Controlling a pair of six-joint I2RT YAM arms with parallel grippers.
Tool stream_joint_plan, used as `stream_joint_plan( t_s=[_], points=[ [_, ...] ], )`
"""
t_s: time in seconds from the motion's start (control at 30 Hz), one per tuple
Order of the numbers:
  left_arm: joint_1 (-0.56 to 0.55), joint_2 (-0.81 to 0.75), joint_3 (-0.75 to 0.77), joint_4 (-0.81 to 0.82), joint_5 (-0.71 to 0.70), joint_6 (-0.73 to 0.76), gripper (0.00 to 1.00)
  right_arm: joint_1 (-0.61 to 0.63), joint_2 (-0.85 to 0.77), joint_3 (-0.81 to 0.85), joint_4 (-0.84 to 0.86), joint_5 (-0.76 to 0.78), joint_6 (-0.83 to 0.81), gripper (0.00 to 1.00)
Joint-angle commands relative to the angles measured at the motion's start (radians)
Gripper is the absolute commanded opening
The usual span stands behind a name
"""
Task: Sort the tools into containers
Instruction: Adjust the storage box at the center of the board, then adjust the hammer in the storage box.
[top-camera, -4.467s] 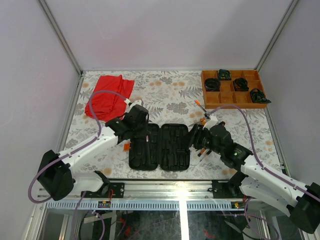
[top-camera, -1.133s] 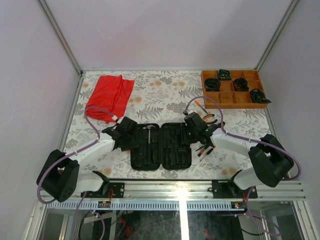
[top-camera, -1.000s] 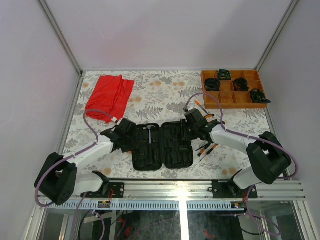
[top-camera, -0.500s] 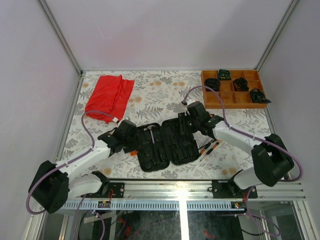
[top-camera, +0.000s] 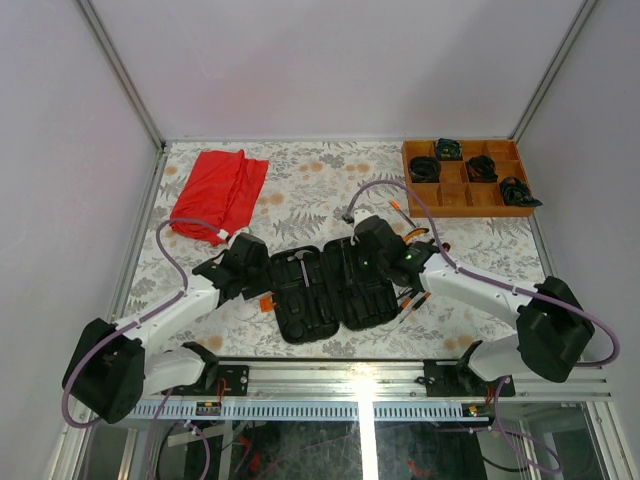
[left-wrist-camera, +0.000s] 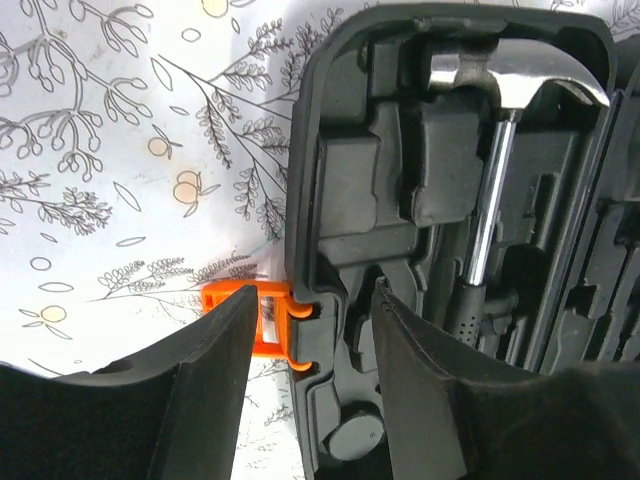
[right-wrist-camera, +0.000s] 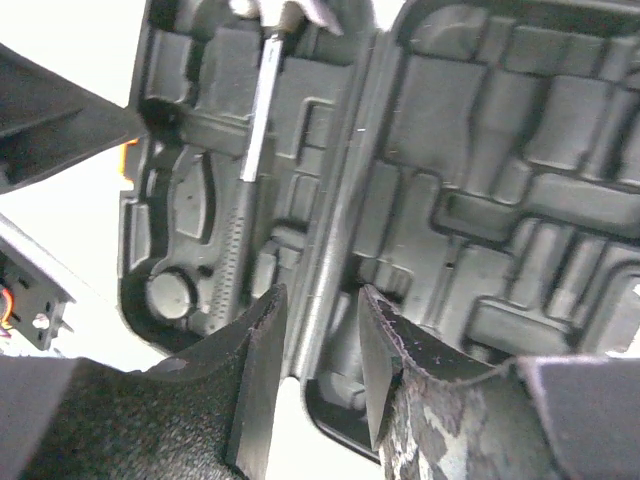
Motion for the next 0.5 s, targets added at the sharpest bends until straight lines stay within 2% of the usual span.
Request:
stream_joint_plan(
  t_s=[0.0,0.13,0.47],
  points=[
    [0.03,0.021,0.013,0.105,-0.005,0.041,0.48,0.069,0.05,0.067,0.031,0.029,0.065,0.4],
    [0.051,0.057,0.017,0.148,-0.004,0.055,0.47,0.118,0.111,0.101,0.042,0.036,0.086,0.38],
    [0.057,0.137,-0.025,0.211,0.023,0.039,0.35,0.153,0.264,0.206,0.064,0.052,0.127,0.3]
  ],
)
